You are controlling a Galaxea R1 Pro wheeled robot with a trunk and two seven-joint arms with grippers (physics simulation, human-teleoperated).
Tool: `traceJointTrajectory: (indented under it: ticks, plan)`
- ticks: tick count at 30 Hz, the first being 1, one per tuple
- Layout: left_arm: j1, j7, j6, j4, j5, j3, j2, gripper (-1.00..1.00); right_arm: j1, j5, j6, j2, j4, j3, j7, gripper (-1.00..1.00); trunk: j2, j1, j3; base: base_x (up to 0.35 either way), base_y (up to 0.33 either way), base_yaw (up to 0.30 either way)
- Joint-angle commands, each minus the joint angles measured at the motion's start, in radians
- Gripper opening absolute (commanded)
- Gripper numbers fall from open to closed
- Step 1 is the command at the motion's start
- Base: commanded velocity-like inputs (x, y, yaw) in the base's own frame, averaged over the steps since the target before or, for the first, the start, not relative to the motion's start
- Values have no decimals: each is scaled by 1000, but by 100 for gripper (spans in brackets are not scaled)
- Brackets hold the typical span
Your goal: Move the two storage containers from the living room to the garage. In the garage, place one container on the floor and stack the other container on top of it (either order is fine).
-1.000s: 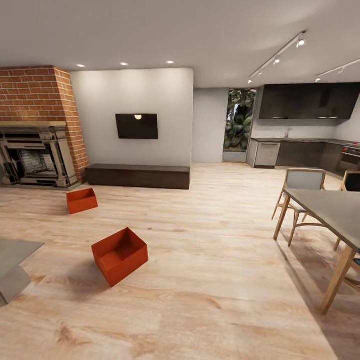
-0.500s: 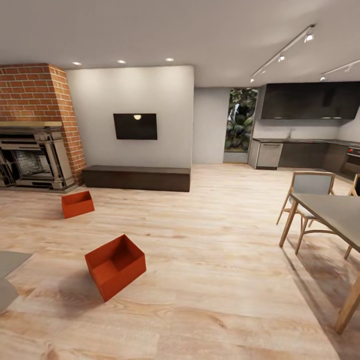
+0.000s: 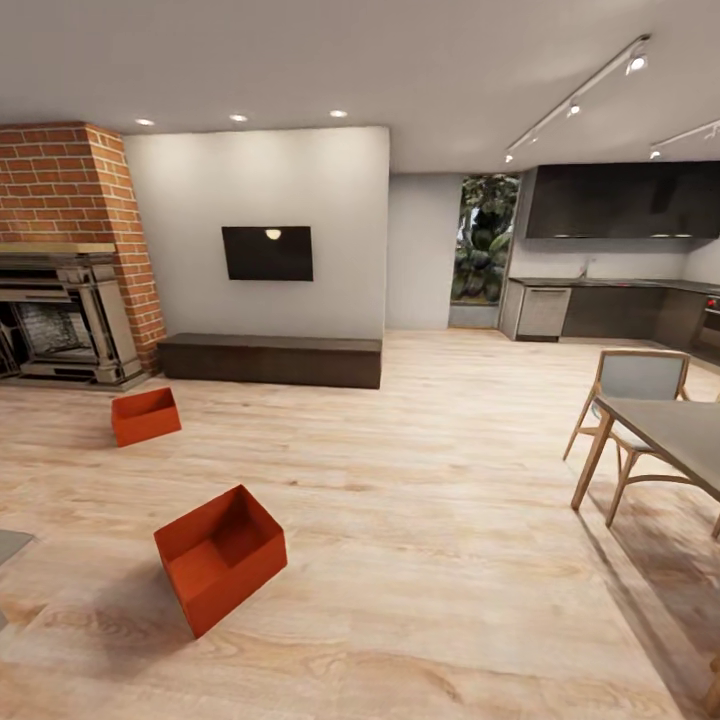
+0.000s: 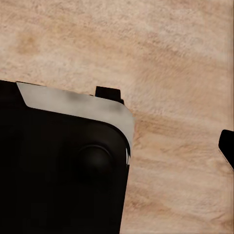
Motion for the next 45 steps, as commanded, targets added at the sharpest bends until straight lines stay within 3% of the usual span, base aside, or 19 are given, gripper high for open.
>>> traceJointTrajectory:
  ticks: [1,12,28,45]
  plan:
    - [1,1,-1,-2,7,1,0,100,-1,-8,-5,1,3,8,0,100,0,1,-1,324,0,0]
    - [1,1,-1,-2,8,1,0,100,-1,-8,-5,1,3,8,0,100,0,1,-1,324,0,18]
    - [1,1,-2,-6,12,7,1,100,-1,-8,-4,1,3,8,0,100,0,1,-1,304,0,263]
    - [1,2,-1,-6,15,9,3,100,-1,-8,-2,1,3,8,0,100,0,1,-1,32,0,274]
